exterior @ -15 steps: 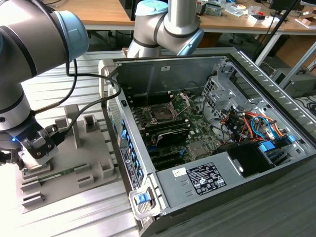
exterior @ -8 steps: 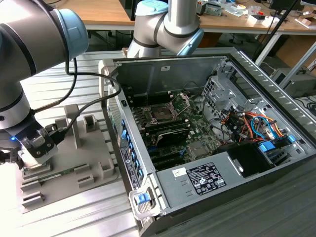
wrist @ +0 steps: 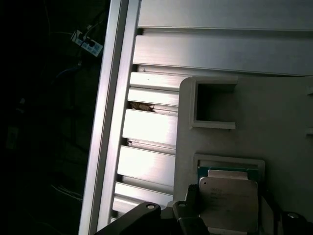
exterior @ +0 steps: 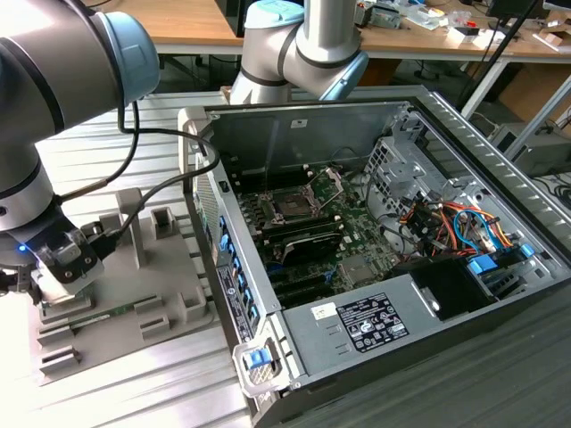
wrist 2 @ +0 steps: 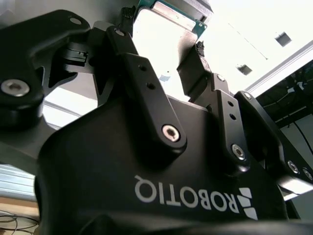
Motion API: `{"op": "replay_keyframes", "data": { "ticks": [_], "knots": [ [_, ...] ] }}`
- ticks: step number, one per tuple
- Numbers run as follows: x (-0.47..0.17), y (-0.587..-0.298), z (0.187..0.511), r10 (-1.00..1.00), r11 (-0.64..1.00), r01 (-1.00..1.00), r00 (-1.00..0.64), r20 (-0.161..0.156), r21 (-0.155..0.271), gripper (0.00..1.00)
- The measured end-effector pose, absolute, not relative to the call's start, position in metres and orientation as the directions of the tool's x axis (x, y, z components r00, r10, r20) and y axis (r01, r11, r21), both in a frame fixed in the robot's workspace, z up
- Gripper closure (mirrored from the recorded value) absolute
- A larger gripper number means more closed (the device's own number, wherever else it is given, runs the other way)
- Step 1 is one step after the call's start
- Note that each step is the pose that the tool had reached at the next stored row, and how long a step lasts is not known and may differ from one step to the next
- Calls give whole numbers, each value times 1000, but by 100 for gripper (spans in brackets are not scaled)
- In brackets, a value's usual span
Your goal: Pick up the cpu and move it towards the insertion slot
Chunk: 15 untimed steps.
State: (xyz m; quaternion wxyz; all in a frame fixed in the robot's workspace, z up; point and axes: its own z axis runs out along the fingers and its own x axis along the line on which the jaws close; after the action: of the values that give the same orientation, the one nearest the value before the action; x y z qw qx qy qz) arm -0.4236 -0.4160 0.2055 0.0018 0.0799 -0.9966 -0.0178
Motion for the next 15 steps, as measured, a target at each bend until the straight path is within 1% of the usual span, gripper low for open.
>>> {"op": "replay_keyframes", "data": {
  "ticks": [15],
  "knots": [
    [-424, -416, 212, -159, 987, -159, -987, 1, 36, 45]
  ]
}}
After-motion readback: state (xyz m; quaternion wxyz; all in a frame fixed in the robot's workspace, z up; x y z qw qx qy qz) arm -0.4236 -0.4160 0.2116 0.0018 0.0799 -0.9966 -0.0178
